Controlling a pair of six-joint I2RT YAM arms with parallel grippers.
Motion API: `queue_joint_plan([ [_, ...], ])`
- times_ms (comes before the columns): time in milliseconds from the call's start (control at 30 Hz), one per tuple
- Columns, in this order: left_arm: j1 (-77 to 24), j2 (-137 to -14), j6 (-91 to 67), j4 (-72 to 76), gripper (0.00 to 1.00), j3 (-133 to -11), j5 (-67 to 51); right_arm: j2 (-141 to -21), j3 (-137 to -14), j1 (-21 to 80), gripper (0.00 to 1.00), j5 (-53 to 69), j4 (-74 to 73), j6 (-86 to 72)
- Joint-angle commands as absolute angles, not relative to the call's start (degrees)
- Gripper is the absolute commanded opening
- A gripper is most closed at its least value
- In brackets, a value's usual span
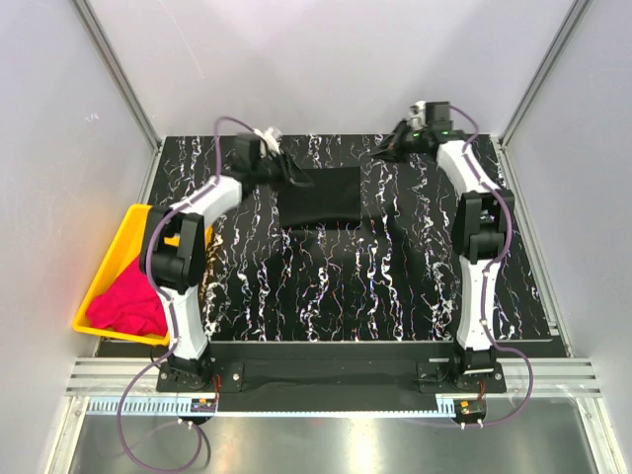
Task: Fold and stack the t-shirts
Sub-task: Fold the tshirt
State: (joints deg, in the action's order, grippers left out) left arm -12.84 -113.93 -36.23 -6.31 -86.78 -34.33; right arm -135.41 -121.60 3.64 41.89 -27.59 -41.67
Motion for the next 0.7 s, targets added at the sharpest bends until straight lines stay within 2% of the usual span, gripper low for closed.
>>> queue_joint_plan([
  [0,-16.34,-112.41,-42.42,4.87,0.33,-79.03,-39.63,-130.00,-116.03,10.89,0.10,47.28,-27.51,-37.27],
  [267,-18.02,-117.68,-48.25,14.50,0.24,-74.97,-39.91,-128.32,-102.51,14.85,0.06,49.31,-21.98,-34.90],
  [467,-18.11,-119.62,-48.52,15.03,0.24,-75.76,-39.11,-129.90,-95.90,14.68,0.04,51.24,-17.84,-33.31],
  [667,-18.19,-121.99,-48.78,15.11,0.24,-76.82,-39.46,-131.75,-94.66,14.33,0.03,52.12,-14.59,-34.80],
])
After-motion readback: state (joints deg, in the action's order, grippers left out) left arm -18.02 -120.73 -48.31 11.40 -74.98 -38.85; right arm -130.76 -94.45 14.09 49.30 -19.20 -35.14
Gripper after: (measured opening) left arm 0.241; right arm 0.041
